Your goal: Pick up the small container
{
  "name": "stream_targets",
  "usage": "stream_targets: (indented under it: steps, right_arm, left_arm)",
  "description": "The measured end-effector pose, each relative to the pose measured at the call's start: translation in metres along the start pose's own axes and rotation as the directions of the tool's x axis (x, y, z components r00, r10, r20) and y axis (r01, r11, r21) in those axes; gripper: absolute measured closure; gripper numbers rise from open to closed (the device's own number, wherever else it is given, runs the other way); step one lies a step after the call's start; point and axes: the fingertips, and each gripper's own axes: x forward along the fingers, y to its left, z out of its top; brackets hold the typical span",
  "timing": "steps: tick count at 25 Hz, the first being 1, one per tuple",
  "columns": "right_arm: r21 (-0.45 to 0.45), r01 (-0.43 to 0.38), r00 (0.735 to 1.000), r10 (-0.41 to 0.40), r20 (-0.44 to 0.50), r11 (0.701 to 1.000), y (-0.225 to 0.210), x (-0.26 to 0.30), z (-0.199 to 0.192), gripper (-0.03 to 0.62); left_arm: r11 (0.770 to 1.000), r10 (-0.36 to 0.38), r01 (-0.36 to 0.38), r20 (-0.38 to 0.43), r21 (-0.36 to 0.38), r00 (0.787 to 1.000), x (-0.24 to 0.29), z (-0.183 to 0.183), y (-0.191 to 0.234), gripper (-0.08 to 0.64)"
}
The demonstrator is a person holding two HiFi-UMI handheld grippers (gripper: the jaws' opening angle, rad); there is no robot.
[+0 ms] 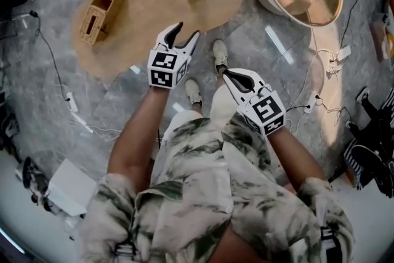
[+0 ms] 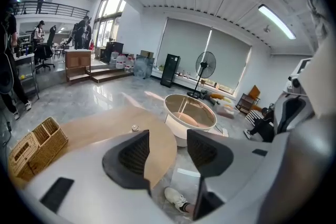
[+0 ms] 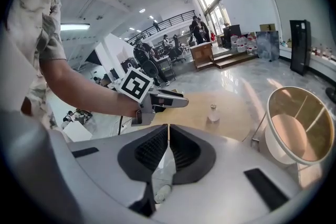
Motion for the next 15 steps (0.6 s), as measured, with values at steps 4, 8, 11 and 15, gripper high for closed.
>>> stream_targets:
  steps: [4, 8, 11, 15]
  right_arm:
    - [-0.008, -0.035, 0.999, 0.034, -0.040, 0.999, -0.036, 0.024, -0.004, 0.560]
    - [-0.024, -0.063, 0.995, 0.061, -0.081, 0.998, -0.067, 0.047, -0.014, 0.558]
    - [-0.039, -0.068, 0.993, 0.063, -0.101, 0.997, -0.090, 0.065, -0.017, 0.557]
    - [-0.036, -0.066, 0.991, 0.062, -0.119, 0.997, -0.118, 0.088, -0.021, 0.551]
  left_arm:
    - [0.998, 0.054, -0.054, -0.024, -0.023, 0.998, 0.053, -0.004, 0.029, 0.321]
    - [0.996, 0.082, -0.084, -0.047, -0.043, 0.996, 0.097, -0.015, 0.051, 0.321]
    - [0.994, 0.091, -0.094, -0.064, -0.047, 0.994, 0.127, -0.021, 0.066, 0.321]
    - [0.993, 0.103, -0.107, -0.073, -0.052, 0.992, 0.160, -0.023, 0.082, 0.321]
